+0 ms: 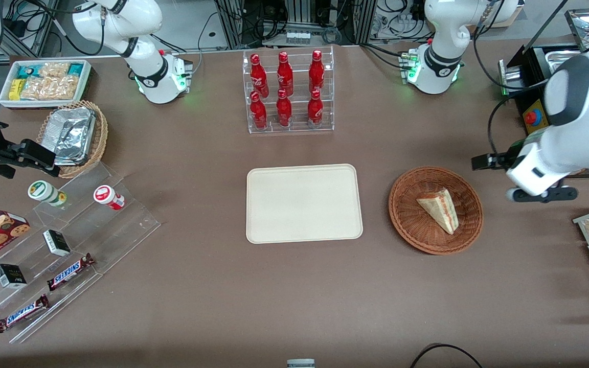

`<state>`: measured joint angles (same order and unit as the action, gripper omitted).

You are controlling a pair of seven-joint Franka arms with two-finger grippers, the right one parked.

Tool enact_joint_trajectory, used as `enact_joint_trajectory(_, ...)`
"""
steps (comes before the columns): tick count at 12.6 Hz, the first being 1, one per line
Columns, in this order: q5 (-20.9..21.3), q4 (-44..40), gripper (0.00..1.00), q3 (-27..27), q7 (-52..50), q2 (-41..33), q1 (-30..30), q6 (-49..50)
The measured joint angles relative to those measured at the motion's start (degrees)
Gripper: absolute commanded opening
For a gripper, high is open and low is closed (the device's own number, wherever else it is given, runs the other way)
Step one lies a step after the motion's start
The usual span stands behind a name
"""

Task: Place sandwich from basket to tray
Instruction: 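Move the left gripper over the wrapped sandwich in the wicker basket, then lower the open left gripper around the sandwich and close it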

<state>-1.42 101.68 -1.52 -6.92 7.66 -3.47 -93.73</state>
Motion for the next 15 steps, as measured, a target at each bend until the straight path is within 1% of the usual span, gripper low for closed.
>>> enact_joint_trajectory(4, 0.00, 8.56, 1.00, -0.82, -1.73, 0.94, -0.29, -13.29)
enact_joint_trajectory(6, 0.00, 12.52, 1.00, -1.30, -4.60, 0.96, -0.31, -18.82)
enact_joint_trajectory(12, 0.02, 22.38, 1.00, -3.15, -23.56, 0.73, -0.37, -36.19)
enact_joint_trajectory(15, 0.02, 24.09, 1.00, -3.59, -31.37, 0.72, -0.39, -38.31)
